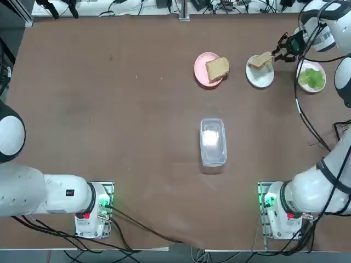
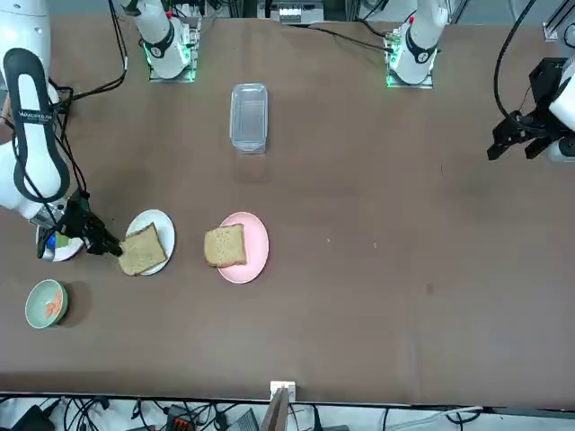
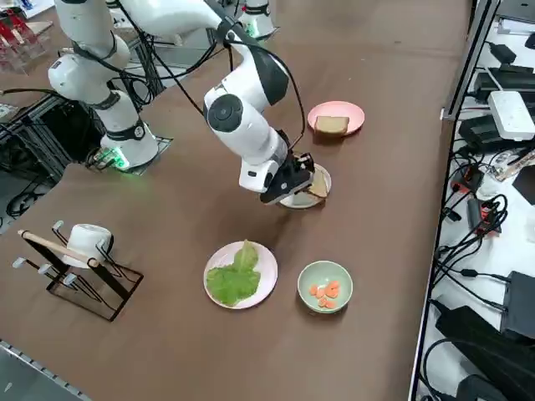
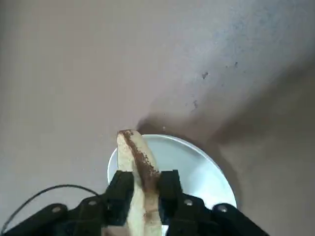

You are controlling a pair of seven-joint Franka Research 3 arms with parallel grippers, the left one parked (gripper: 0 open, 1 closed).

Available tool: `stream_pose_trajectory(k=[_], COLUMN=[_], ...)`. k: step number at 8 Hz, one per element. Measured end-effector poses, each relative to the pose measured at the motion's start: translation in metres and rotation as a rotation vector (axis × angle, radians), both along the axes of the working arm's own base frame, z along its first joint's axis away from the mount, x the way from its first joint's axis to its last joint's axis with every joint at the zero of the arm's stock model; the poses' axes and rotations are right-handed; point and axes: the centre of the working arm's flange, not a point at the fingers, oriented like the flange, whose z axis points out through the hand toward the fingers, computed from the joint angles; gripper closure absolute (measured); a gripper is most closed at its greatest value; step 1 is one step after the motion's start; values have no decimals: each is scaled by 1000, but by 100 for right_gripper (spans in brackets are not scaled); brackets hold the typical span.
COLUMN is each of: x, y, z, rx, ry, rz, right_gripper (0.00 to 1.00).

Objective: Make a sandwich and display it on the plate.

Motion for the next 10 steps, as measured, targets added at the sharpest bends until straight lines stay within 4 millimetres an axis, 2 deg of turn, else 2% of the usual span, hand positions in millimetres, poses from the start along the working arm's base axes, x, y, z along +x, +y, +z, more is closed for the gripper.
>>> stream_pose_trajectory(k=[2, 3, 6, 8, 10], x=[2, 3, 0, 6, 20], y=[-5, -11, -40, -62, -67], z=[13, 23, 53, 76, 92], rx=[-4, -5, -78, -213, -352], ry=[-25, -41, -64, -79, -96], rz=[-3, -9, 67, 219, 408], right_gripper=[23, 2, 0, 0, 0])
